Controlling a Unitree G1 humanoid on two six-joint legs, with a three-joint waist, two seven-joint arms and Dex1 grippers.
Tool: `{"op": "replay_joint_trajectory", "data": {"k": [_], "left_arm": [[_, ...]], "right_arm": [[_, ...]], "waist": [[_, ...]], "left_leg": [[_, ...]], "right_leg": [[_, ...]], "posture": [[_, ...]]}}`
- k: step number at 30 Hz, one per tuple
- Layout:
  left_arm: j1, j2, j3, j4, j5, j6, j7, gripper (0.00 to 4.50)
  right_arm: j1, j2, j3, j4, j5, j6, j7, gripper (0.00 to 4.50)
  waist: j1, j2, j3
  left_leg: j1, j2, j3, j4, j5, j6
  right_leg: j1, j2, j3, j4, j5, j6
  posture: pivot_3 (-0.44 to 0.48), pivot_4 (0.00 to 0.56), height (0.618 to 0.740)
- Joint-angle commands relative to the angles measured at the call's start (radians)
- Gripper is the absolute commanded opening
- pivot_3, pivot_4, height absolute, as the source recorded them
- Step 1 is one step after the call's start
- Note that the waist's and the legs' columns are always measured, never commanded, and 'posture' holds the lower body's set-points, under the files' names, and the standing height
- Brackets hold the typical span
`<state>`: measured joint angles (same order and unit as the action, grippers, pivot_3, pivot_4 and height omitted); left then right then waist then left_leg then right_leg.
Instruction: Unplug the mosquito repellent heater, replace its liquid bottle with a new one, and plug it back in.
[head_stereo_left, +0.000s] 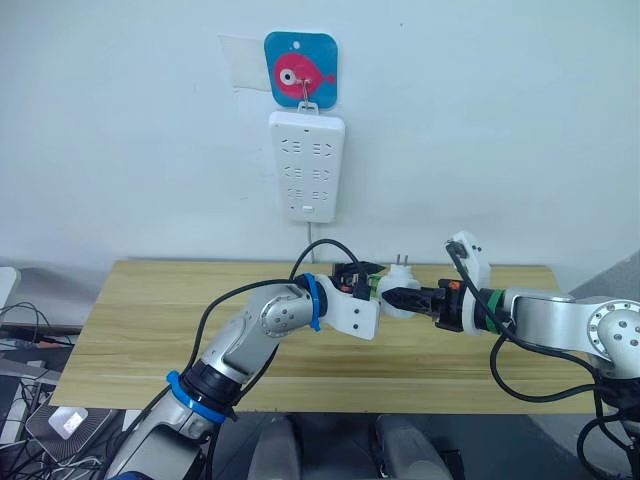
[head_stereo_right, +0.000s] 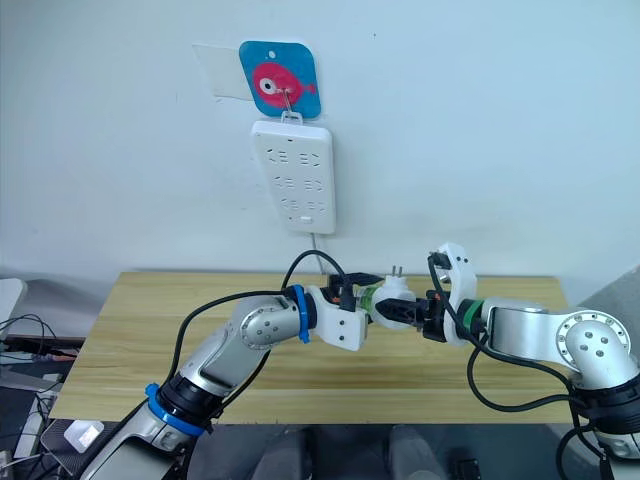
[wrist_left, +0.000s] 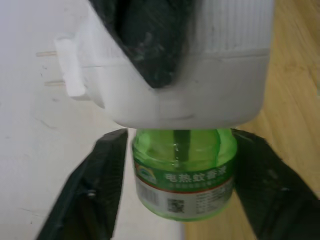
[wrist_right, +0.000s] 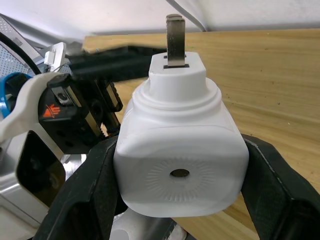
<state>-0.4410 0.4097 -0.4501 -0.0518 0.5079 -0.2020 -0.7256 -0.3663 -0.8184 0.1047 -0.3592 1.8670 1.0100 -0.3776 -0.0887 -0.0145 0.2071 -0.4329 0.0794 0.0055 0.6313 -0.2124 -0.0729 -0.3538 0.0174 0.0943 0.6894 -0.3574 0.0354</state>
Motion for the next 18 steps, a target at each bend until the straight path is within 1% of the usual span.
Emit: {"op": "replay_joint_trajectory", "data": {"k": [1, 10, 11, 13, 14, 16, 18], "left_arm": [[0.008, 0.007, -0.009, -0.044, -0.011, 0.003, -0.012, 2.27], [-0.012, 0.016, -0.009, -0.021, -0.002, -0.016, 0.003, 2.27], [-0.014, 0.020, -0.006, -0.016, -0.002, -0.020, 0.005, 2.27], [-0.016, 0.027, -0.002, -0.008, -0.004, -0.028, 0.008, 2.27], [-0.016, 0.030, 0.001, -0.003, -0.005, -0.029, 0.011, 2.27], [-0.017, 0.037, 0.008, 0.012, -0.007, -0.033, 0.018, 2.27], [0.002, 0.010, 0.044, 0.028, -0.069, 0.013, 0.026, 2.27]], "right_arm": [[-0.015, 0.002, -0.011, -0.035, 0.043, -0.020, -0.006, 2.95], [-0.012, 0.002, -0.011, -0.043, 0.070, -0.022, -0.001, 2.95], [-0.009, -0.003, -0.018, -0.049, 0.061, -0.017, 0.016, 3.68], [-0.004, -0.014, -0.028, -0.060, 0.039, -0.007, 0.045, 4.29], [-0.001, -0.025, -0.035, -0.073, 0.008, 0.004, 0.080, 4.46], [0.028, -0.047, -0.061, -0.094, -0.024, 0.006, 0.122, 4.46], [0.099, -0.046, -0.114, -0.154, -0.067, -0.038, 0.146, 4.46]], "waist": [[0.000, 0.000, 0.000], [0.000, 0.000, 0.000], [0.000, 0.000, 0.000], [0.000, 0.000, 0.000], [0.000, 0.000, 0.000], [0.001, 0.000, 0.000], [0.004, 0.000, 0.000]], "left_leg": [[0.000, 0.000, 0.000, 0.000, 0.000, 0.000], [0.000, 0.000, 0.000, 0.000, 0.000, 0.000], [0.000, 0.000, 0.000, 0.000, 0.000, 0.000], [0.000, 0.000, 0.000, 0.000, 0.000, 0.000], [0.000, 0.000, 0.000, 0.000, 0.000, 0.000], [0.000, 0.000, 0.000, 0.000, 0.000, 0.000], [0.000, 0.000, -0.001, 0.000, 0.000, 0.000]], "right_leg": [[0.000, 0.000, 0.000, 0.000, 0.000, 0.000], [0.000, 0.000, 0.000, 0.000, 0.000, 0.000], [0.000, 0.000, 0.000, 0.000, 0.000, 0.000], [0.000, 0.000, 0.000, 0.000, 0.000, 0.000], [0.000, 0.000, 0.000, 0.000, 0.000, 0.000], [0.000, 0.000, 0.000, 0.000, 0.000, 0.000], [0.000, 0.000, -0.001, 0.000, 0.000, 0.000]], "posture": [[-0.144, 0.190, 0.740], [-0.145, 0.187, 0.740], [-0.147, 0.186, 0.740], [-0.148, 0.186, 0.740], [-0.148, 0.185, 0.740], [-0.148, 0.182, 0.740], [-0.160, 0.179, 0.740]]}}
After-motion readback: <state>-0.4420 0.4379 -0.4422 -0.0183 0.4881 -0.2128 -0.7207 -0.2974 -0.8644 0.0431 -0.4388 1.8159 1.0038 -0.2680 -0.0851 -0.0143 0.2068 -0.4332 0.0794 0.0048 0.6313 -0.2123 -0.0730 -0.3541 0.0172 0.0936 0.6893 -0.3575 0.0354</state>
